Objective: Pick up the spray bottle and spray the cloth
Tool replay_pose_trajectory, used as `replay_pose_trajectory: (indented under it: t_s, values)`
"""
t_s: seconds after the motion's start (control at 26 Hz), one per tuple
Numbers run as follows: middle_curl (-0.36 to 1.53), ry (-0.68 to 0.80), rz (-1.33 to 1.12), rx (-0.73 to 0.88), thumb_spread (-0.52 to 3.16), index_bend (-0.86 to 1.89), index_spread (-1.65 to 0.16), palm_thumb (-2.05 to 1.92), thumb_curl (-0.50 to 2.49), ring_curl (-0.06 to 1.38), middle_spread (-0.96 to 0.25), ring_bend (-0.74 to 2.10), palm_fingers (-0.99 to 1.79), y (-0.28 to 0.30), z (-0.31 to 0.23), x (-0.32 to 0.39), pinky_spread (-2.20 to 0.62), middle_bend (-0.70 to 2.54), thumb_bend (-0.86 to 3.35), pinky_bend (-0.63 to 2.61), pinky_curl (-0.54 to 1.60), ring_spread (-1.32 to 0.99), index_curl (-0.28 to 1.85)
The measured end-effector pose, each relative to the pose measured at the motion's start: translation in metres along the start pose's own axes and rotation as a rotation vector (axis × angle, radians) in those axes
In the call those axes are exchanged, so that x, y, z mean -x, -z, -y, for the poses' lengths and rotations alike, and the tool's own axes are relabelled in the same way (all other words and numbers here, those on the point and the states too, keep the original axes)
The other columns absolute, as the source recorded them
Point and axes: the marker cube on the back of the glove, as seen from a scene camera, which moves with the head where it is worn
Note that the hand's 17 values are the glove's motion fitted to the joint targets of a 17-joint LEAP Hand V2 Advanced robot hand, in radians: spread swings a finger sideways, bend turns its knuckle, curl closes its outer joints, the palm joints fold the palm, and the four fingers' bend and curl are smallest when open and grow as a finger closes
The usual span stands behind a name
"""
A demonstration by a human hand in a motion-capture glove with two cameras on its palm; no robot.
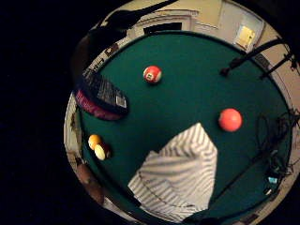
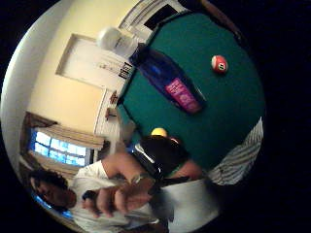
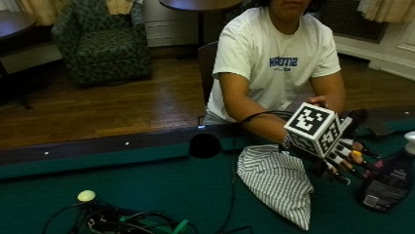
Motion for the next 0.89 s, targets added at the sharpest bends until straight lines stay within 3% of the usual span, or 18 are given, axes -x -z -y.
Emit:
replay_pose_trajectory:
  t_s: [0.27,0.58,0.89]
  values:
    - [0.37,0.172,-0.114,0.035,0.91,0.12,-0.44,0.34,0.43,0.35,-0.16,0.47,0.39,0.047,-0.048,0.023,0.23,0.23,-0.04,0.32,0.35,-0.11,0.27]
    - [0.37,0.416,-0.154,0.145,0.92,0.13,-0.45,0.31,0.39,0.34,-0.16,0.46,0.39,0.056,-0.110,0.072,0.22,0.22,-0.04,0.30,0.35,-0.11,0.26]
    - [0.36,0.520,-0.190,0.257,0.92,0.12,-0.46,0.29,0.37,0.34,-0.16,0.44,0.36,0.062,-0.158,0.082,0.22,0.20,-0.04,0.31,0.35,-0.12,0.24]
